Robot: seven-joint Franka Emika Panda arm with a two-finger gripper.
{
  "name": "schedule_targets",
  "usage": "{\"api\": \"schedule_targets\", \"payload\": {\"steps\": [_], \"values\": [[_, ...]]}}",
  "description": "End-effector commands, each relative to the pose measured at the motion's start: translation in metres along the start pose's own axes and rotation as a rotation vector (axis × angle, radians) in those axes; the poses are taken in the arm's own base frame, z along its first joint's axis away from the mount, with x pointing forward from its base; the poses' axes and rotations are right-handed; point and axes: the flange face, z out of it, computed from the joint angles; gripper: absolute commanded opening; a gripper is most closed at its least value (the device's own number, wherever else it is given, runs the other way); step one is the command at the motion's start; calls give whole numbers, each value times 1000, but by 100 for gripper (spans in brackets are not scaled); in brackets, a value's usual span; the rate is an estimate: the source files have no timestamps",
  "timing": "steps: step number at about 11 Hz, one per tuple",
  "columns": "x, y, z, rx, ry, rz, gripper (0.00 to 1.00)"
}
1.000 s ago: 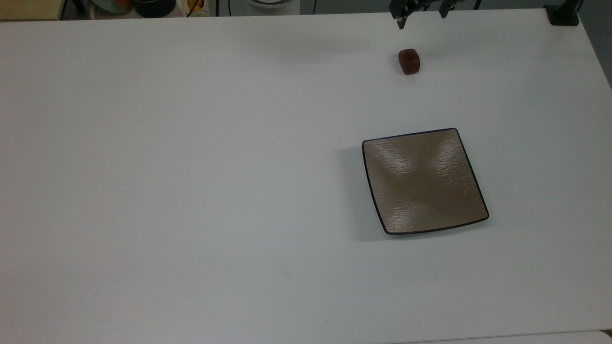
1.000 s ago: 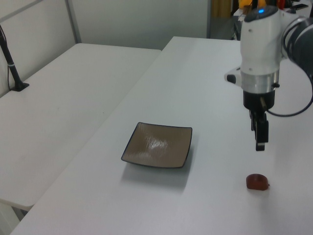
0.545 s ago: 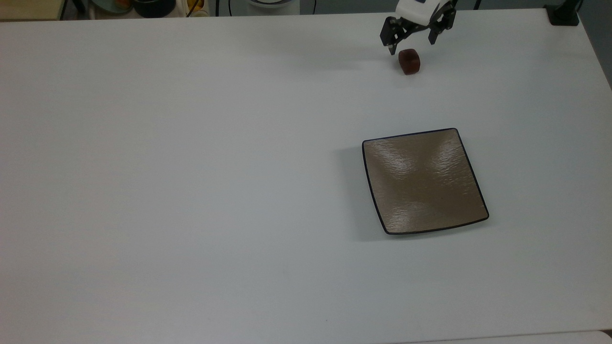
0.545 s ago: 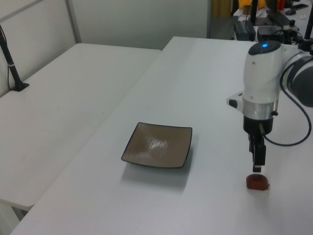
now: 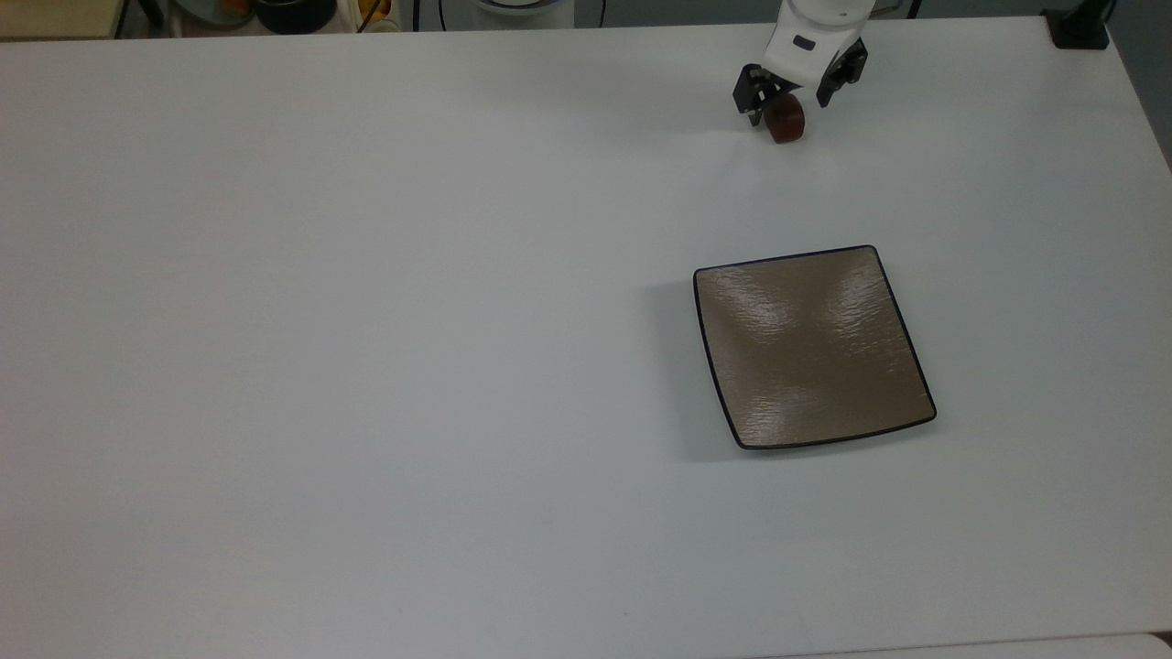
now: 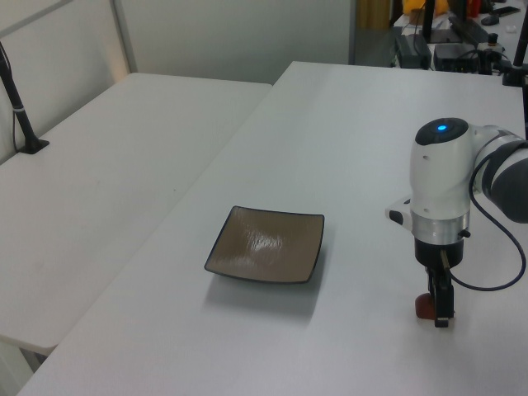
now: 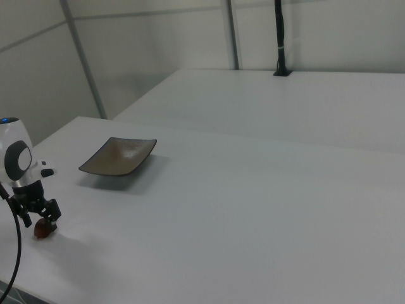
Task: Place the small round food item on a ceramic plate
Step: 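Close the gripper on the food item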
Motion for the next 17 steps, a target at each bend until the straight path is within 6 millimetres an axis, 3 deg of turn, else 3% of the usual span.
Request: {"api": "schedule_targets", "payload": {"steps": [1, 4, 8, 10, 13, 17], "values": [[-1, -2, 2, 7, 17, 8, 75], [-1, -2, 3, 6, 13, 5, 41], [0, 1, 1, 4, 11, 9, 8], [1, 2, -9, 2, 18, 14, 6], [7, 13, -47, -8, 20, 36, 8], [21, 32, -120, -21, 12, 68, 8]]}}
